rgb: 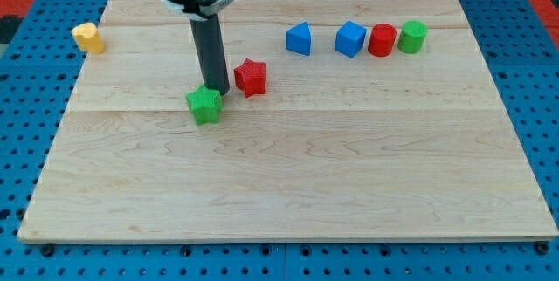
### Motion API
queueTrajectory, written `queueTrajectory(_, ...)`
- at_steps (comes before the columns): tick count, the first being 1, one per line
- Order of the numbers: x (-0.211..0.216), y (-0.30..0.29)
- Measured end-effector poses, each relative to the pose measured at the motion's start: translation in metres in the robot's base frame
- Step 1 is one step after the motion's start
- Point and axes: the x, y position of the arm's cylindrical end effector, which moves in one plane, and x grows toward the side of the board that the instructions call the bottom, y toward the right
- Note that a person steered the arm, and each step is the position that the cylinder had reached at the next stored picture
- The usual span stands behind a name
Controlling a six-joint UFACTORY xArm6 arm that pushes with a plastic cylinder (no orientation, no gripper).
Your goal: Move the yellow heart to the left of the yellow hexagon
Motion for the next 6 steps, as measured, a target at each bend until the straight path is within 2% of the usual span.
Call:
queueTrajectory(1,0.028,0.004)
queueTrajectory(2,0.024,-0.034)
queueTrajectory(3,-0.007,-0.05)
queueTrajectory(4,-0.029,-0.156)
queueTrajectory(5,-0.047,-0.216)
queueTrajectory(6,-0.081,-0.218)
